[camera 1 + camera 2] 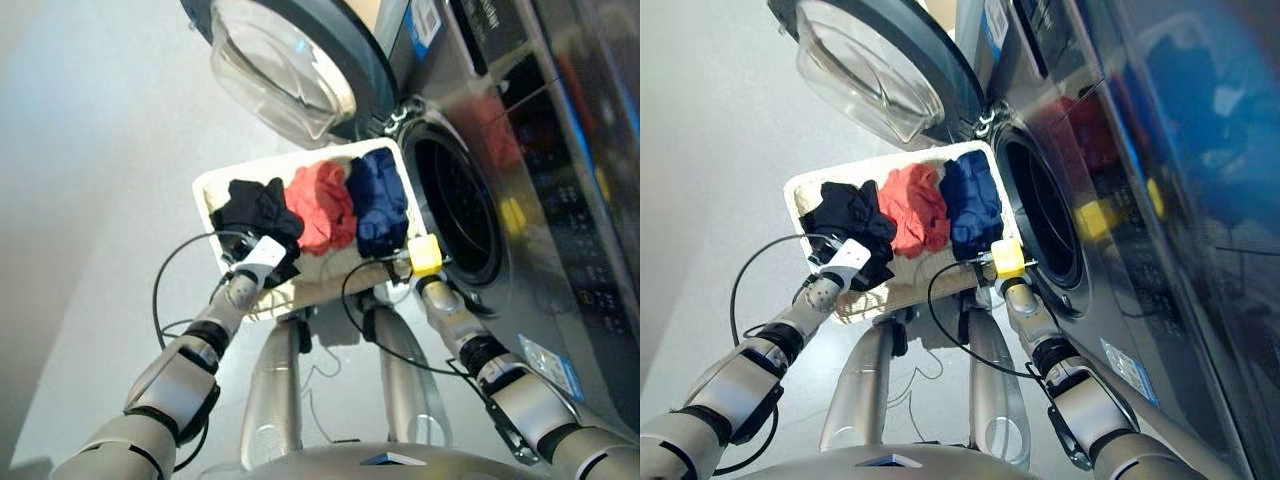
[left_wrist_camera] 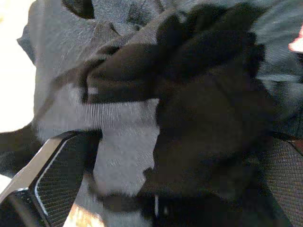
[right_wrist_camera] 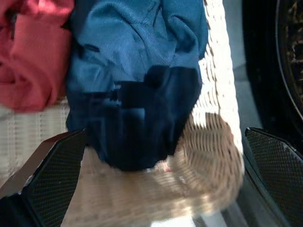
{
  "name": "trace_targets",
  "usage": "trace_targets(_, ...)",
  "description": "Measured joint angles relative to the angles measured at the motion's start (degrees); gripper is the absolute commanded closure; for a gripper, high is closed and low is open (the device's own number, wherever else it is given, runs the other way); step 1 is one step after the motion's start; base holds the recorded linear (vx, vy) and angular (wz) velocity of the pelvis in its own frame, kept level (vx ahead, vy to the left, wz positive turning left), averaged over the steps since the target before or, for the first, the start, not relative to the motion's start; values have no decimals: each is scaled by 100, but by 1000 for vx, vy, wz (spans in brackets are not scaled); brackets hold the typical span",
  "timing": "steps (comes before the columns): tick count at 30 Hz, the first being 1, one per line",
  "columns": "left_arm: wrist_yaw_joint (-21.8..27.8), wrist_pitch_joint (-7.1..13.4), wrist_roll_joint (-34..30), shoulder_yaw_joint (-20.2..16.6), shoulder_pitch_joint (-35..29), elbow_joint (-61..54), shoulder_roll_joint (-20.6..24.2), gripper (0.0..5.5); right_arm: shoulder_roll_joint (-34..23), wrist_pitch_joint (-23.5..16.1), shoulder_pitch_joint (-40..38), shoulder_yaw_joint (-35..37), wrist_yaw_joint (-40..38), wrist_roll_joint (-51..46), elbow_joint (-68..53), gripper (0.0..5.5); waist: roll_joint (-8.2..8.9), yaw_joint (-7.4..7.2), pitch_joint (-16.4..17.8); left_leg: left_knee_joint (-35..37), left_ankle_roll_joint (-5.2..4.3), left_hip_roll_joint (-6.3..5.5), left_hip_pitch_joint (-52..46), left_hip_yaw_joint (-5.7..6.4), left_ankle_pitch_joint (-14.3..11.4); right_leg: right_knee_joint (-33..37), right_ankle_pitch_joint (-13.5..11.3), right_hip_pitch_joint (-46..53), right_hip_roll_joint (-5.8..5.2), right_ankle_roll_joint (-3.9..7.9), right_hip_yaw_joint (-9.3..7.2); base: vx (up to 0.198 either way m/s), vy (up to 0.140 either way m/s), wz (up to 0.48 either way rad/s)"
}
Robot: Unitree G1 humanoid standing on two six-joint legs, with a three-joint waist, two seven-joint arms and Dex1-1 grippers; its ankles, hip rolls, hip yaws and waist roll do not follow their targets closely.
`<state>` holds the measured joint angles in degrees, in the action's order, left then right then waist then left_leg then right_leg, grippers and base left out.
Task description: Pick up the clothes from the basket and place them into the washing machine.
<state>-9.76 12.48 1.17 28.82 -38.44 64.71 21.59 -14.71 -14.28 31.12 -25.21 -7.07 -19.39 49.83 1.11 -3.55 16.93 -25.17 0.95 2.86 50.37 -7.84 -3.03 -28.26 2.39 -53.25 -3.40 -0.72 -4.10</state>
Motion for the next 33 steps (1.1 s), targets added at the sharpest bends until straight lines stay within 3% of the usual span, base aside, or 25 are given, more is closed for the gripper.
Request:
trace_targets(4, -27, 6, 70, 1, -127, 4, 113, 0, -36, -102, -28, -34, 0, -185, -329, 0, 6, -98, -5, -331, 29, 23, 383, -4, -115, -169, 14, -346, 14, 33, 74, 0, 0, 0)
trace_targets(10, -78, 104, 228, -126, -291, -92, 294, 0, -123, -127, -22, -148, 15, -341, -670, 0, 26, -125, -21, -851, 56, 90, 1043, -20, -276, -413, -19, -959, 108, 111, 239, -1, 10, -101)
trace_targets(11, -79, 109, 228, -152, -312, -91, 305, 153, -130, -127, -26, -161, 17, -339, -684, 0, 31, -124, -33, -938, 60, 102, 1115, -19, -310, -468, -13, -1031, 124, 115, 253, 0, 0, 0)
trace_targets(13, -77, 105, 330, -210, -323, -106, 294, 550, -132, -126, -42, -171, 18, -337, -684, 0, 35, -142, -46, -1024, 44, 116, 1191, -15, -347, -515, -15, -1095, 140, 118, 265, 0, 0, 0)
trace_targets(18, -120, 88, 454, -247, -254, -58, 292, 550, -128, -127, -200, -177, 28, -332, -688, 0, 175, -213, -243, -1040, 28, 123, 1212, -20, -357, -542, -18, -1141, 149, 112, 284, 0, 0, 0)
trace_targets(25, -109, 80, 847, -409, 139, -150, 161, 550, -109, -125, -461, -178, 135, -165, -748, 0, 168, -249, -606, -820, 59, 108, 1043, -47, -318, -367, -49, -1001, 140, 69, 275, 0, 0, 0)
trace_targets(29, 22, 173, 1432, -634, 888, -1218, 10, 550, -222, -119, -640, -350, 153, 447, -953, 0, 166, -112, -604, -342, 38, 43, 397, -163, -220, -143, -75, -502, 78, 74, 277, 33, -53, -46)
trace_targets(33, 217, 426, 2046, -681, 1665, -2478, -132, 550, -318, -115, -841, -439, 179, 960, -1010, 0, 133, 104, -603, 104, -23, -25, -312, -123, -144, 58, -19, 103, 44, 54, 246, 19, -28, 8)
